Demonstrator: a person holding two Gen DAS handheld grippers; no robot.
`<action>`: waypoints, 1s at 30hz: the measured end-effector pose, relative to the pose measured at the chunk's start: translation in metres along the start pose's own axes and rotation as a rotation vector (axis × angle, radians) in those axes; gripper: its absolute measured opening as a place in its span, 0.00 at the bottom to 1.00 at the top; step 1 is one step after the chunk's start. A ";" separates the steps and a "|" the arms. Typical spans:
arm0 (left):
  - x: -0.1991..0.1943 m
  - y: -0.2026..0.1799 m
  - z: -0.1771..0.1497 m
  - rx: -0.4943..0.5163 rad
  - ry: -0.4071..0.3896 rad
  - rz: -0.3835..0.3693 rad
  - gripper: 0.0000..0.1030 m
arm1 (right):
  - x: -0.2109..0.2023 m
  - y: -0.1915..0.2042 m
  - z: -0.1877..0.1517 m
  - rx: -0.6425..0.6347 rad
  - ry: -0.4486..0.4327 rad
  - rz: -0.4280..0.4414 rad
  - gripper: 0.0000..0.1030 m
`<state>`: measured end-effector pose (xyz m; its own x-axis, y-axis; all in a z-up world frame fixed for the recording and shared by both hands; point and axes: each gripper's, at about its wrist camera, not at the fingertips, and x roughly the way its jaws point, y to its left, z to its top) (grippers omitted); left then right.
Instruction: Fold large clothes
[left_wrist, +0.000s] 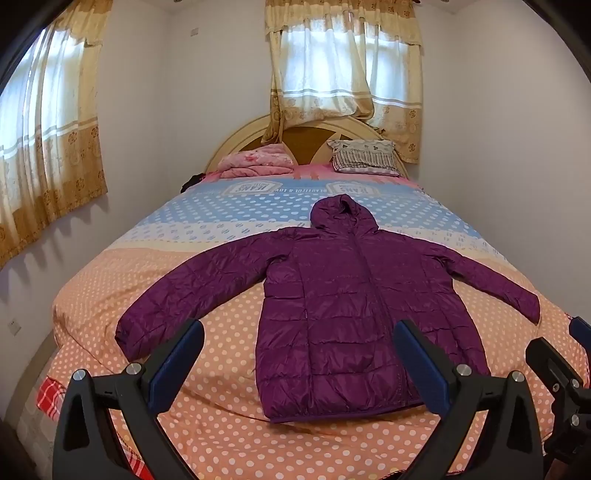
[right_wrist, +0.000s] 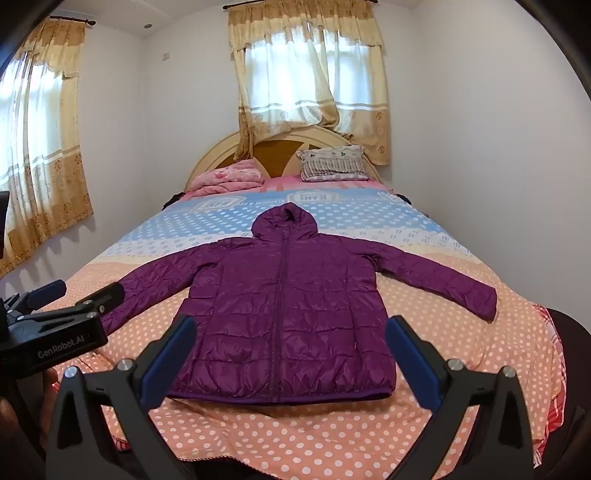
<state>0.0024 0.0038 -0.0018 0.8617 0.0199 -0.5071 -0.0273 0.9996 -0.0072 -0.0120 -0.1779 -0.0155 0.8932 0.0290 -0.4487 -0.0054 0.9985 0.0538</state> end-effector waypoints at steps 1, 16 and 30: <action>0.000 0.000 0.000 0.000 0.002 -0.001 0.99 | 0.000 -0.001 -0.001 -0.001 0.001 0.001 1.00; 0.002 0.001 -0.003 0.001 0.006 -0.003 0.99 | 0.006 0.001 -0.007 -0.001 0.007 0.004 1.00; 0.003 0.002 -0.004 -0.005 0.000 -0.001 0.99 | 0.006 0.001 -0.006 0.001 0.008 0.004 1.00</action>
<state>0.0031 0.0053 -0.0074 0.8619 0.0193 -0.5067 -0.0295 0.9995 -0.0122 -0.0096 -0.1765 -0.0236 0.8898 0.0335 -0.4552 -0.0088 0.9984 0.0562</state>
